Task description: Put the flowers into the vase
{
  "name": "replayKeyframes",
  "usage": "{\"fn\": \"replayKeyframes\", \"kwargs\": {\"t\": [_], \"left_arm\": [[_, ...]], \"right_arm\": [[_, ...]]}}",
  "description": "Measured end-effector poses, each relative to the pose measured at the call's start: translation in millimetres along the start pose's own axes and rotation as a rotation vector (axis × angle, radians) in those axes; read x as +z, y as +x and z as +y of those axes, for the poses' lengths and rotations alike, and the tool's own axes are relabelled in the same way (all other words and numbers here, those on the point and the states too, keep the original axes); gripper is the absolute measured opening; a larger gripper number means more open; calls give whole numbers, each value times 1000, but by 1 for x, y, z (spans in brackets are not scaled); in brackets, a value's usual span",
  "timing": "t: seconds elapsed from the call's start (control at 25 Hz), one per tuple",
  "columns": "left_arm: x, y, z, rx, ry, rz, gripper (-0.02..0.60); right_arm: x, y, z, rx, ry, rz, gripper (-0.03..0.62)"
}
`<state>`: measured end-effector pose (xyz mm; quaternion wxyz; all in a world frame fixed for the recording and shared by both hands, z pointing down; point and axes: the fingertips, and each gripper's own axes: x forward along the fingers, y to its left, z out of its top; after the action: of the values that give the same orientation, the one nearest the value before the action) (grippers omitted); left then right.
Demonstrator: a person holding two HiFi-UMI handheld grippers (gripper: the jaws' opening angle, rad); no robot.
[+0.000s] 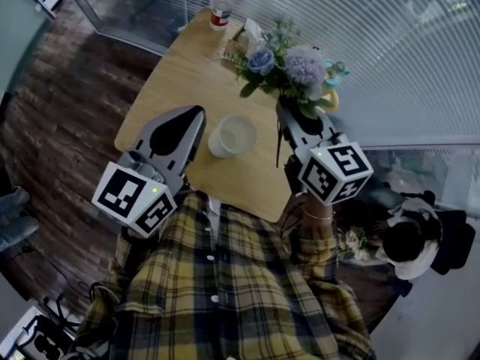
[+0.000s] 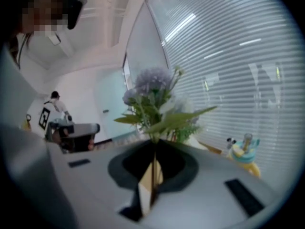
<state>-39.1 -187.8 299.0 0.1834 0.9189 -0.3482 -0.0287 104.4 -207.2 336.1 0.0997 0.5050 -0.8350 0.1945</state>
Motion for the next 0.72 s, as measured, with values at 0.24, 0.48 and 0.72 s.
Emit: {"fn": "replayKeyframes", "kwargs": {"t": [0.24,0.48,0.72], "left_arm": [[1,1,1,0,-1,1,9],[7,5,0,2,1,-5,9],[5,2,4,15,-2,-5,9]], "right_arm": [[59,-6,24,38,-57,-136,37],[106,-12,48,85,-101,-258,37],[133,-23,74,151,-95,-380,37]]}}
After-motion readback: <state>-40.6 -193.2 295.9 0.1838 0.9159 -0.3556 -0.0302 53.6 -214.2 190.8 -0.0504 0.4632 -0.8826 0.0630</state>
